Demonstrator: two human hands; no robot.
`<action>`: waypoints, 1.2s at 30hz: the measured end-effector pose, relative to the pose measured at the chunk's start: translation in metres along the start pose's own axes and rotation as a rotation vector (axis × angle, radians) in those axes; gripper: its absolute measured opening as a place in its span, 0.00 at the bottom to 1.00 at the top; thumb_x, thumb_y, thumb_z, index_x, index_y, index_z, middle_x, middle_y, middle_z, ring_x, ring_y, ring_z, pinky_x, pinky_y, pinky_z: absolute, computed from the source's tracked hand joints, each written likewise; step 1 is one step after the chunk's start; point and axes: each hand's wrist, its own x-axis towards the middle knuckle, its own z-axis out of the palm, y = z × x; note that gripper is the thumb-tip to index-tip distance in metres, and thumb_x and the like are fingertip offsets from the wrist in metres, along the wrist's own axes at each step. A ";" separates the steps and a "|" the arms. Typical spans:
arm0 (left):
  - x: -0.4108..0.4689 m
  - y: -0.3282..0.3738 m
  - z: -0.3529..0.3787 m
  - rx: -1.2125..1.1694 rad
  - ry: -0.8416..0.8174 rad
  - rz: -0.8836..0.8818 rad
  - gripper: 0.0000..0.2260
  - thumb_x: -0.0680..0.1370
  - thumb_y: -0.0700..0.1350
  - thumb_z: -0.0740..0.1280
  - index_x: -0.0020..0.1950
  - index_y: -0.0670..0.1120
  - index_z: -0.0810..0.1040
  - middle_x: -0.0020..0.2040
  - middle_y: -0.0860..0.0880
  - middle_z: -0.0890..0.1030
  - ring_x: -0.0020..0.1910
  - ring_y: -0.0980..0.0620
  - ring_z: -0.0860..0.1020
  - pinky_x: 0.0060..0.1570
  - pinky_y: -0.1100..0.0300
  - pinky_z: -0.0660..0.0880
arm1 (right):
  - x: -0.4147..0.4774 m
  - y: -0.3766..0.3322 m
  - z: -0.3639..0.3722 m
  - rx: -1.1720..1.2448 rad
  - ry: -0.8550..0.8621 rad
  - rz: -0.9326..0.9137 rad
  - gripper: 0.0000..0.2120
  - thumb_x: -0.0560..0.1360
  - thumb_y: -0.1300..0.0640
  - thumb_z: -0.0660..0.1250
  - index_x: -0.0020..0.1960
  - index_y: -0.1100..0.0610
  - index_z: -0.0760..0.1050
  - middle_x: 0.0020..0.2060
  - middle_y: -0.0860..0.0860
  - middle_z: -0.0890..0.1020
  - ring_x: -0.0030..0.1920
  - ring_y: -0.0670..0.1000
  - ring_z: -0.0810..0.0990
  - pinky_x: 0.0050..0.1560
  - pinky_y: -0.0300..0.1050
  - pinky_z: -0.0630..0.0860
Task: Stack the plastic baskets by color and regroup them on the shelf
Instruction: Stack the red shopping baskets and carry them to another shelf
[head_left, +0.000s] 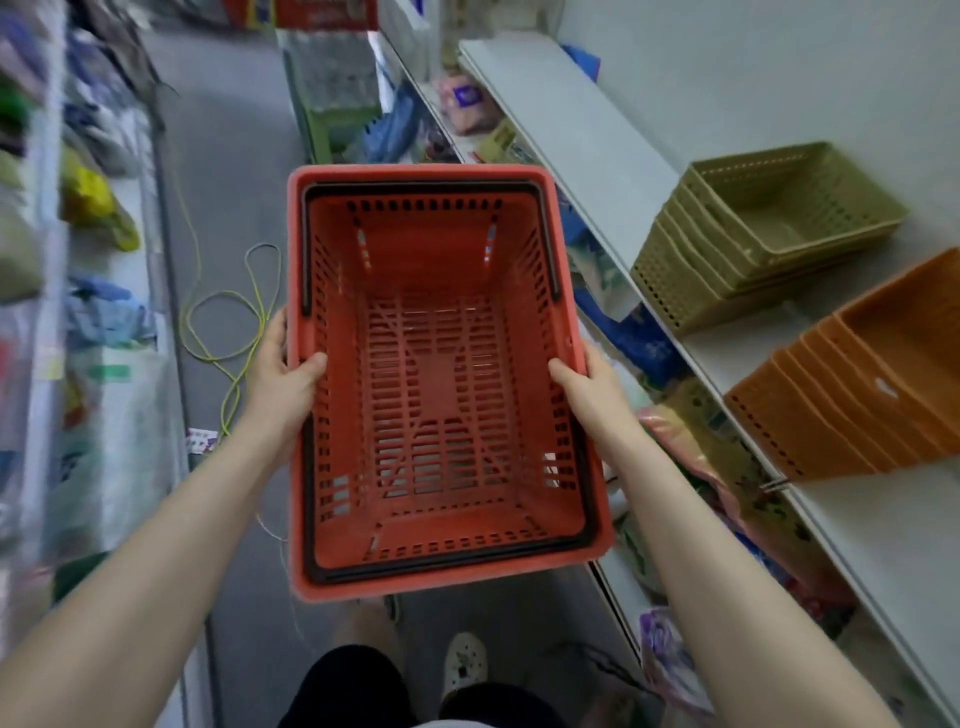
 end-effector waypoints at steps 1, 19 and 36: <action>0.020 0.007 -0.001 -0.009 -0.007 0.004 0.26 0.77 0.31 0.61 0.71 0.51 0.68 0.63 0.41 0.79 0.56 0.43 0.79 0.60 0.41 0.75 | 0.016 -0.013 0.007 0.006 0.001 -0.014 0.19 0.75 0.49 0.62 0.65 0.39 0.71 0.55 0.46 0.83 0.55 0.50 0.83 0.58 0.57 0.80; 0.396 0.180 0.050 0.055 -0.321 0.055 0.29 0.75 0.26 0.58 0.66 0.56 0.73 0.44 0.49 0.83 0.33 0.56 0.82 0.30 0.61 0.79 | 0.273 -0.217 0.065 0.234 0.287 0.027 0.13 0.76 0.61 0.62 0.52 0.45 0.78 0.50 0.54 0.86 0.51 0.57 0.85 0.55 0.60 0.81; 0.700 0.310 0.233 0.317 -0.765 0.179 0.25 0.72 0.25 0.61 0.64 0.46 0.73 0.47 0.42 0.82 0.35 0.50 0.82 0.31 0.59 0.80 | 0.492 -0.348 0.006 0.420 0.481 0.079 0.07 0.83 0.57 0.57 0.54 0.53 0.74 0.47 0.58 0.85 0.44 0.58 0.85 0.46 0.56 0.83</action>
